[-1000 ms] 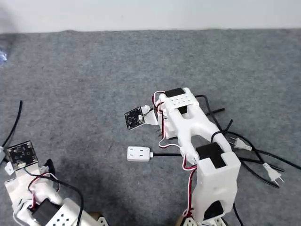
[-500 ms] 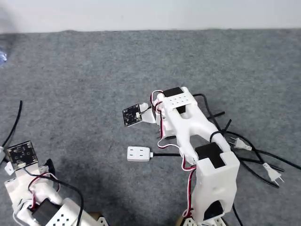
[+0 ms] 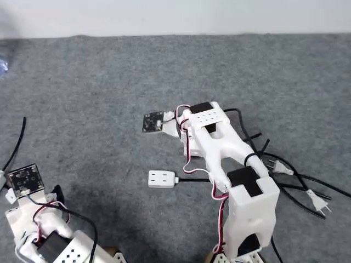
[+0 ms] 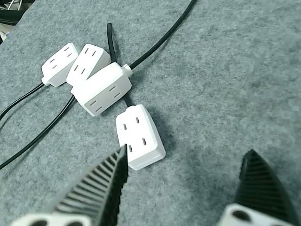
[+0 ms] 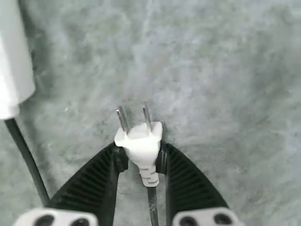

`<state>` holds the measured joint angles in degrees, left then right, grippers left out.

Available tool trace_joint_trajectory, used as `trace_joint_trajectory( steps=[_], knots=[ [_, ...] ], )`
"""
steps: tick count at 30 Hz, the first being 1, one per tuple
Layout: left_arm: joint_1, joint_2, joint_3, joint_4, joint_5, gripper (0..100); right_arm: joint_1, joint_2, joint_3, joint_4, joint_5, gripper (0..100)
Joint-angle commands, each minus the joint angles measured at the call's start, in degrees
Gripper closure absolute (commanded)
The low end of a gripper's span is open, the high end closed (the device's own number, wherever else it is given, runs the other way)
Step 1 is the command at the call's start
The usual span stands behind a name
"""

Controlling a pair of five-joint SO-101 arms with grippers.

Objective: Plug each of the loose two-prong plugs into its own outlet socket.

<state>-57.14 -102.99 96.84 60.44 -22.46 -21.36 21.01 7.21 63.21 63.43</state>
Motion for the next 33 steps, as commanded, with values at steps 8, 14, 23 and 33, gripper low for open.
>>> trace_joint_trajectory(
  steps=[8, 14, 23, 33],
  knots=[
    [21.4, -0.4, -3.5, 10.1, -0.4, 64, -1.5, -22.2, -1.1, 20.8, -16.2, 99.1],
    [31.4, -0.4, -15.4, 12.3, 1.1, 64, -1.4, -34.5, -1.0, 31.8, -21.2, 99.1],
    [52.6, -0.4, -16.7, 6.0, 27.5, 64, -6.1, -46.1, 8.1, 33.2, -25.8, 99.1],
    [61.0, -0.4, -0.4, -24.3, 40.7, 64, -7.2, -54.4, 23.1, 21.4, -25.8, 99.1]
  ],
)
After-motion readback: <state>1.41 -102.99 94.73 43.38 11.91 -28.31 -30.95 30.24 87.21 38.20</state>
